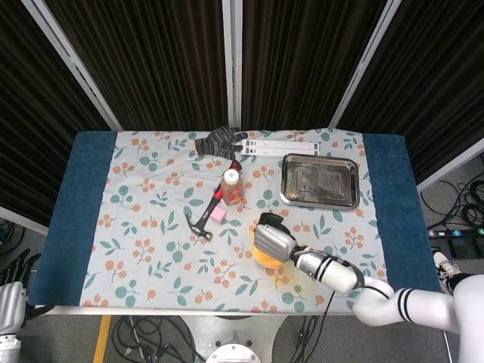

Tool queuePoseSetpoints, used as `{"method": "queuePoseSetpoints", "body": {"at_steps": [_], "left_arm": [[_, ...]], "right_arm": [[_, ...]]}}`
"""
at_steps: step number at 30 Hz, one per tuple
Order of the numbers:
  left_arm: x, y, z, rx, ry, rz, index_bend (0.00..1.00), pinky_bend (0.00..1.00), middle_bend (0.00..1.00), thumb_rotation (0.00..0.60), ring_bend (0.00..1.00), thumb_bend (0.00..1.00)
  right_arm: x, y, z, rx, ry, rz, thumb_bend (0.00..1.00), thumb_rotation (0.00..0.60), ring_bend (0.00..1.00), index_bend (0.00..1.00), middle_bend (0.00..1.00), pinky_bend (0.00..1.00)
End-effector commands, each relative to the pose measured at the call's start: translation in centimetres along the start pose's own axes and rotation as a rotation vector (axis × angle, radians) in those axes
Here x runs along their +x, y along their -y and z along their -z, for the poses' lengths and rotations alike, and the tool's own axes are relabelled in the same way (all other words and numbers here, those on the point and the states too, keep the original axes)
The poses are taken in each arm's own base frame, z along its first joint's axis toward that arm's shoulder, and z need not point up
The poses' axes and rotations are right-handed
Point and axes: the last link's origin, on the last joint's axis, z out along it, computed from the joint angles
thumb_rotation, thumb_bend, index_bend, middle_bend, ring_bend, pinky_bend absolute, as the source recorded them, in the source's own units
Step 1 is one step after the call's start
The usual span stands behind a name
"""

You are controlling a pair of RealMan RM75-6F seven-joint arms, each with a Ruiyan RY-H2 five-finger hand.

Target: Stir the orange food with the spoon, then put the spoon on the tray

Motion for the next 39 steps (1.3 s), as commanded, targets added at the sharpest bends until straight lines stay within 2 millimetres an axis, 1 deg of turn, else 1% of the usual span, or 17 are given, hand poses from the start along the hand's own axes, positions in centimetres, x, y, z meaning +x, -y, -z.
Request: {"method": "queuePoseSetpoints", "body": {"at_steps": [1,4,5,7,11,16,18,22,25,29,32,39], "left_arm": [[0.1,-0.1,-0.1,-0.006,-0.004,-0.001,0.19,0.15,0.14,0.600,0.11,0.06],[0.2,-0.4,-0.3,-0.015,-0.008,-0.003,0.19,0.15,0.14,0.600,0.11,0.06],[0.3,-0.5,-0.3,-0.018,-0.009,-0.004,0.19,0.15,0.14,0.600,0.11,0.06],[0.3,-0.6,-0.3,-0.021,-0.010,-0.008,0.19,0.15,0.14,0.600,0.11,0.06],[0.6,-0.8,-0.4,-0.027,-0.013,-0.016,0.19,0.15,0.14,0.600,0.11,0.06],[0.8,-1.2,-0.5,-0.036,-0.013,-0.023,0.19,0.15,0.14,0.600,0.11,0.06],[0.8,-1.4,-0.6,-0.039,-0.011,-0.023,0.19,0.15,0.14,0.600,0.11,0.06],[0.8,-1.6,-0.8,-0.045,-0.007,-0.025,0.19,0.15,0.14,0.600,0.11,0.06],[0.8,-1.9,-0.9,-0.049,-0.002,-0.020,0.19,0.15,0.14,0.600,0.11,0.06],[0.8,-2.0,-0.9,-0.052,0.004,-0.009,0.19,0.15,0.14,0.600,0.11,0.06],[0.9,-2.0,-0.9,-0.048,0.005,-0.010,0.19,0.15,0.14,0.600,0.11,0.06],[0.9,-1.8,-0.7,-0.035,0.010,-0.013,0.19,0.15,0.14,0.600,0.11,0.06]], "right_arm": [[-0.6,-0.9,0.9,-0.071,0.028,-0.095,0.41,0.600,0.69,0.76,0.82,0.74],[-1.1,-1.2,1.5,-0.140,0.077,-0.268,0.41,0.600,0.69,0.76,0.82,0.74],[-1.3,-1.2,1.7,-0.168,0.097,-0.353,0.41,0.600,0.69,0.76,0.82,0.74],[-1.6,-1.5,1.9,-0.208,0.116,-0.446,0.41,0.600,0.69,0.76,0.82,0.74],[-2.3,-2.2,2.3,-0.300,0.151,-0.699,0.41,0.600,0.69,0.76,0.82,0.74],[-3.8,-3.2,2.6,-0.397,0.182,-0.904,0.41,0.600,0.69,0.76,0.82,0.75],[-4.7,-3.6,2.8,-0.436,0.203,-0.979,0.41,0.600,0.69,0.76,0.82,0.75],[-6.6,-4.2,3.0,-0.503,0.242,-1.070,0.40,0.600,0.69,0.76,0.82,0.75],[-8.3,-4.6,2.9,-0.559,0.284,-1.125,0.40,0.600,0.69,0.76,0.81,0.75],[-11.2,-4.7,2.3,-0.634,0.358,-1.159,0.40,0.600,0.69,0.76,0.81,0.75],[-12.8,-4.4,1.6,-0.674,0.404,-1.190,0.40,0.600,0.69,0.76,0.80,0.75],[-15.1,-3.6,0.0,-0.740,0.453,-1.216,0.40,0.600,0.69,0.75,0.80,0.75]]}}
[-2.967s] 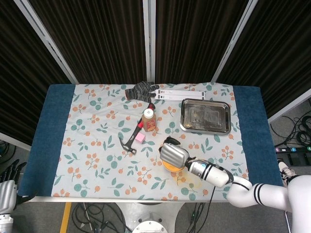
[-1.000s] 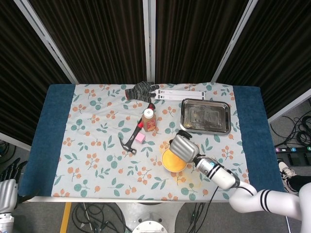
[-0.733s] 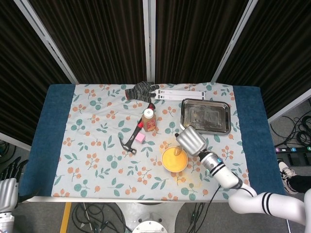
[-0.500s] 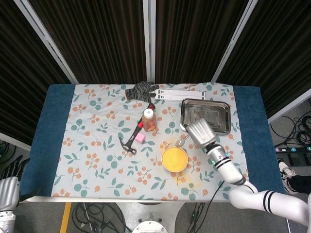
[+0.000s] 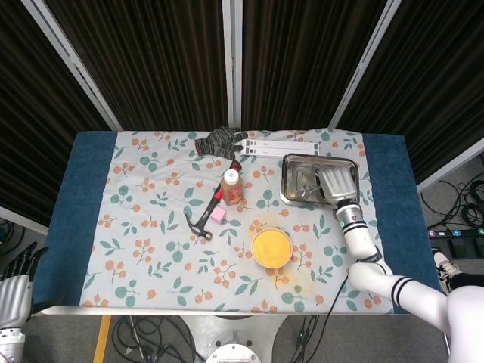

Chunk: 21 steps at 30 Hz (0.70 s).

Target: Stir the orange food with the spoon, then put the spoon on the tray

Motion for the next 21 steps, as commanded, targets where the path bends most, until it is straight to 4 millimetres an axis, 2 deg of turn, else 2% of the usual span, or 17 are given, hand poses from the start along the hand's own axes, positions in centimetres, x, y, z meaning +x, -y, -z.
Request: {"method": "queuePoseSetpoints", "body": {"at_steps": [1,6,10,13,17,21], "left_arm": [[0.0,0.0,0.0,0.004,0.003,-0.001,0.19,0.15,0.14,0.600,0.11,0.06],[-0.2,0.0,0.0,0.006,0.012,-0.001,0.19,0.15,0.14,0.600,0.11,0.06],[-0.2,0.0,0.0,0.007,0.013,-0.002,0.19,0.15,0.14,0.600,0.11,0.06],[-0.1,0.1,0.1,0.012,0.011,-0.003,0.19,0.15,0.14,0.600,0.11,0.06],[-0.1,0.2,0.3,0.019,0.015,-0.005,0.19,0.15,0.14,0.600,0.11,0.06],[-0.1,0.1,0.1,0.017,0.013,-0.003,0.19,0.15,0.14,0.600,0.11,0.06]], "right_arm": [[-1.1,0.6,-1.6,-0.036,0.021,-0.046,0.40,0.600,0.69,0.75,0.80,0.75],[-2.4,0.1,-2.7,-0.095,0.045,-0.038,0.40,0.600,0.69,0.74,0.79,0.75],[-3.2,0.0,-3.5,-0.141,0.069,-0.048,0.39,0.600,0.69,0.65,0.79,0.75],[-3.5,0.0,-4.0,-0.165,0.081,-0.059,0.32,0.600,0.69,0.55,0.78,0.75],[-3.9,-0.3,-4.2,-0.183,0.094,-0.062,0.14,0.600,0.69,0.40,0.78,0.75],[-3.8,-0.9,-4.0,-0.185,0.087,-0.084,0.05,0.600,0.68,0.26,0.77,0.76]]}}
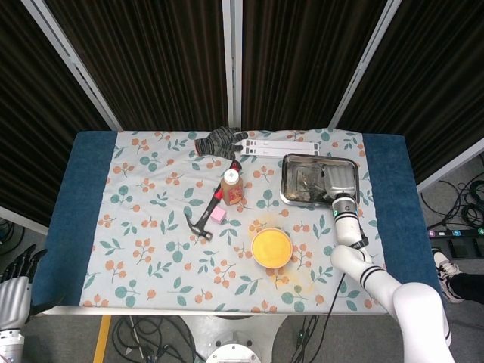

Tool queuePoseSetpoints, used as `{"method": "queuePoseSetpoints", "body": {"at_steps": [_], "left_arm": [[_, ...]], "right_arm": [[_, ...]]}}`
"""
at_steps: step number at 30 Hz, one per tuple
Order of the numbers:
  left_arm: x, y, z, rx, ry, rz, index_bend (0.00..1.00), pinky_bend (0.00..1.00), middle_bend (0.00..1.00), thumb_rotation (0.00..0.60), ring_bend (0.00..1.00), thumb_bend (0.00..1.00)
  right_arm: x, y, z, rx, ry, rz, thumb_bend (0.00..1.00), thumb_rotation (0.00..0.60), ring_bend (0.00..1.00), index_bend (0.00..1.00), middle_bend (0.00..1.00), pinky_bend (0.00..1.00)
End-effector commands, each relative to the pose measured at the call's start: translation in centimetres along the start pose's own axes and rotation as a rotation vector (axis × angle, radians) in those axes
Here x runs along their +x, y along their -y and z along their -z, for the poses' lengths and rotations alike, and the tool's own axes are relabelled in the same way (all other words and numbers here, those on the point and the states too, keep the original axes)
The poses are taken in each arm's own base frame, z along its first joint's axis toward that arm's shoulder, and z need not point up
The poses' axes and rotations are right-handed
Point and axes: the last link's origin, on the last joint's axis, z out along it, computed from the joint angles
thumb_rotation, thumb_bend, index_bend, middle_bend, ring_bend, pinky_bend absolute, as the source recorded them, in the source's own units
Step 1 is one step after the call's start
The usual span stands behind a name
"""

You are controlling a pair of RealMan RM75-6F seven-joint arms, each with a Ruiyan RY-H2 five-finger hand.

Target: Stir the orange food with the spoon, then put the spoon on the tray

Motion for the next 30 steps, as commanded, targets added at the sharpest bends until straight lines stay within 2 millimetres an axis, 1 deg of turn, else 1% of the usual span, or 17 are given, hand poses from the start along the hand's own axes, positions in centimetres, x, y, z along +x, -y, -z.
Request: {"method": "queuePoseSetpoints", "body": {"at_steps": [1,4,6,7,10,12,13,14,16,17,18,19,21,23,24,26,30], "left_arm": [[0.0,-0.1,-0.1,-0.004,-0.001,0.002,0.19,0.15,0.14,0.600,0.11,0.06],[0.1,-0.2,-0.3,-0.014,-0.005,0.002,0.19,0.15,0.14,0.600,0.11,0.06],[0.2,-0.3,-0.4,-0.019,-0.010,0.002,0.19,0.15,0.14,0.600,0.11,0.06],[0.3,-0.3,-0.5,-0.020,-0.013,0.001,0.19,0.15,0.14,0.600,0.11,0.06],[0.5,-0.3,-0.6,-0.023,-0.018,-0.001,0.19,0.15,0.14,0.600,0.11,0.06],[0.6,-0.4,-0.8,-0.025,-0.024,-0.002,0.19,0.15,0.14,0.600,0.11,0.06],[0.6,-0.4,-0.8,-0.026,-0.026,-0.001,0.19,0.15,0.14,0.600,0.11,0.06],[0.7,-0.5,-0.9,-0.029,-0.029,-0.002,0.19,0.15,0.14,0.600,0.11,0.06],[0.8,-0.6,-1.1,-0.032,-0.031,-0.004,0.19,0.15,0.14,0.600,0.11,0.06],[0.8,-0.6,-1.2,-0.035,-0.031,-0.006,0.19,0.15,0.14,0.600,0.11,0.06],[0.9,-0.7,-1.3,-0.037,-0.031,-0.008,0.19,0.15,0.14,0.600,0.11,0.06],[0.9,-0.7,-1.3,-0.039,-0.031,-0.009,0.19,0.15,0.14,0.600,0.11,0.06],[1.0,-0.9,-1.6,-0.044,-0.031,-0.012,0.19,0.15,0.14,0.600,0.11,0.06],[1.1,-1.2,-1.7,-0.050,-0.030,-0.016,0.19,0.15,0.14,0.600,0.11,0.06],[1.1,-1.3,-1.8,-0.052,-0.029,-0.018,0.19,0.15,0.14,0.600,0.11,0.06],[1.2,-1.5,-2.0,-0.058,-0.022,-0.022,0.19,0.15,0.14,0.600,0.11,0.06],[1.2,-2.0,-2.3,-0.066,-0.014,-0.027,0.19,0.15,0.14,0.600,0.11,0.06]], "right_arm": [[0.4,-0.7,0.2,0.001,-0.011,-0.039,0.02,0.600,0.68,0.23,0.77,0.76],[1.5,-1.5,0.8,0.015,-0.054,-0.092,0.00,0.600,0.67,0.19,0.76,0.77],[2.5,-2.5,1.9,0.042,-0.096,-0.121,0.02,0.600,0.67,0.19,0.76,0.77],[2.9,-3.0,2.6,0.057,-0.113,-0.128,0.05,0.600,0.67,0.18,0.76,0.77],[4.0,-5.3,5.9,0.107,-0.144,-0.130,0.13,0.600,0.64,0.19,0.72,0.77],[4.5,-7.0,8.7,0.133,-0.151,-0.134,0.15,0.600,0.58,0.21,0.67,0.74],[4.7,-7.8,10.0,0.139,-0.157,-0.141,0.17,0.600,0.54,0.22,0.63,0.69],[4.9,-8.9,11.6,0.142,-0.169,-0.148,0.18,0.600,0.48,0.22,0.58,0.62],[4.9,-10.3,13.9,0.150,-0.183,-0.165,0.21,0.600,0.38,0.24,0.50,0.50],[4.7,-11.3,15.5,0.152,-0.191,-0.182,0.22,0.600,0.30,0.24,0.43,0.41],[4.6,-12.0,16.6,0.158,-0.195,-0.193,0.22,0.600,0.25,0.24,0.39,0.36],[4.3,-12.6,17.7,0.169,-0.198,-0.205,0.23,0.600,0.18,0.24,0.32,0.28],[3.7,-14.0,20.3,0.179,-0.214,-0.231,0.24,0.600,0.07,0.22,0.22,0.18],[2.9,-15.1,22.6,0.187,-0.237,-0.257,0.24,0.600,0.01,0.18,0.17,0.13],[2.5,-15.5,23.5,0.185,-0.247,-0.268,0.24,0.600,0.01,0.16,0.16,0.11],[1.5,-16.1,25.5,0.183,-0.263,-0.292,0.24,0.600,0.00,0.14,0.14,0.09],[0.0,-16.6,28.3,0.184,-0.270,-0.354,0.24,0.600,0.00,0.14,0.14,0.07]]}}
